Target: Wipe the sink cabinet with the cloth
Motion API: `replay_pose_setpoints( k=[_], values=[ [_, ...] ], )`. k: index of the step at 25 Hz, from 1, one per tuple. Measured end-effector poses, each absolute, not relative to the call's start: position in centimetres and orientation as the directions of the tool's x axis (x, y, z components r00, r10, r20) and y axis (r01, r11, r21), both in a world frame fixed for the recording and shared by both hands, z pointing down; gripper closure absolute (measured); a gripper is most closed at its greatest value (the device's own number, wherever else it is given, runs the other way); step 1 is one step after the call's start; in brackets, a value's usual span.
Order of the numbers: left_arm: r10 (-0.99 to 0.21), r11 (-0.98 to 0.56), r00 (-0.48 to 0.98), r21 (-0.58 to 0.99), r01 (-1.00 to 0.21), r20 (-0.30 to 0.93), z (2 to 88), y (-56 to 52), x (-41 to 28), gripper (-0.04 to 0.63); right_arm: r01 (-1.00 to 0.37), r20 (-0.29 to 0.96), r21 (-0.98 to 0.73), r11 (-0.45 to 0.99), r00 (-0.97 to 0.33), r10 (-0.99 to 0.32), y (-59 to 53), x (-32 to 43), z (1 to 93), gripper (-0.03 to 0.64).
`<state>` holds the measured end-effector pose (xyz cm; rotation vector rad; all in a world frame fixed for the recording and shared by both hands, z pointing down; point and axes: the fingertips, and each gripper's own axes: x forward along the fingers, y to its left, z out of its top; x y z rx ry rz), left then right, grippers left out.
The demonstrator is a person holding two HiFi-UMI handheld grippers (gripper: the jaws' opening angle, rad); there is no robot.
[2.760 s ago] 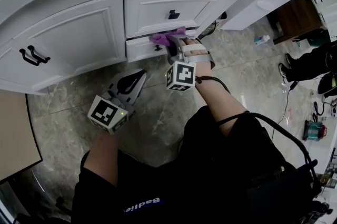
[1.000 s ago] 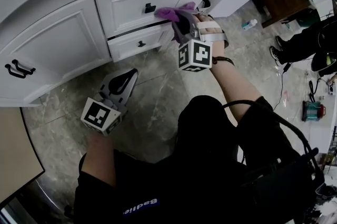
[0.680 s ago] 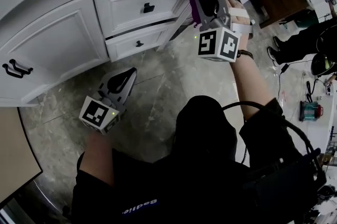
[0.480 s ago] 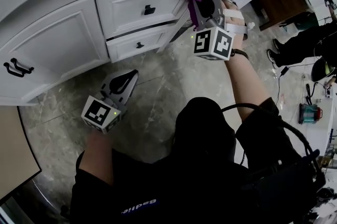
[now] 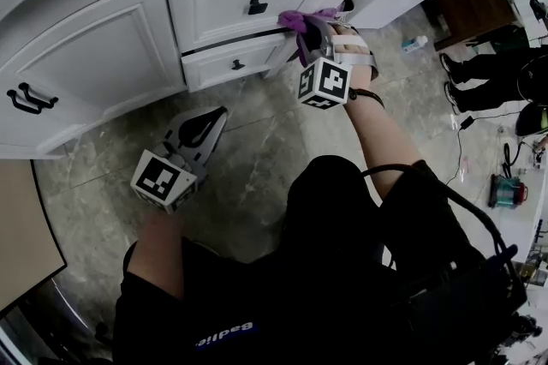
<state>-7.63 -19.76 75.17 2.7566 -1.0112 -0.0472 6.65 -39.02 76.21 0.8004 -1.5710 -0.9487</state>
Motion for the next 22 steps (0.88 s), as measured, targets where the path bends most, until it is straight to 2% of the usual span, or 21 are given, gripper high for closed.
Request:
replay_pose_setpoints(
  k=[9,13,17,19,22],
  values=[
    [-0.648,-0.736,0.761,0.234,-0.636,0.032,73.8,-19.4,-7.9,0.604,-0.061,0.440,0.886,0.460,-0.205,-0.875,-39.2,6.7,77.6,0.541],
    [-0.645,-0.744,0.761,0.171,-0.646,0.068,72.0,-17.7,-6.6,0.604,-0.096,0.529,0.827,0.553,-0.200,-0.825,-37.1,6.9,77.3,0.541],
    [-0.636,-0.739,0.770,0.245,-0.627,0.054,70.7,-15.1,-4.5,0.604,-0.100,0.654,0.729,0.677,-0.190,-0.732,-31.4,8.4,75.9,0.541],
    [-0.698,-0.652,0.710,0.331,-0.682,0.089,72.4,-13.9,-4.5,0.604,-0.083,0.720,0.665,0.742,-0.193,-0.667,-28.0,9.3,74.6,0.541],
    [-0.813,-0.424,0.544,0.430,-0.797,0.208,74.3,-12.2,-6.2,0.604,-0.041,0.803,0.573,0.819,-0.176,-0.570,-22.2,11.5,71.9,0.541]
  ],
)
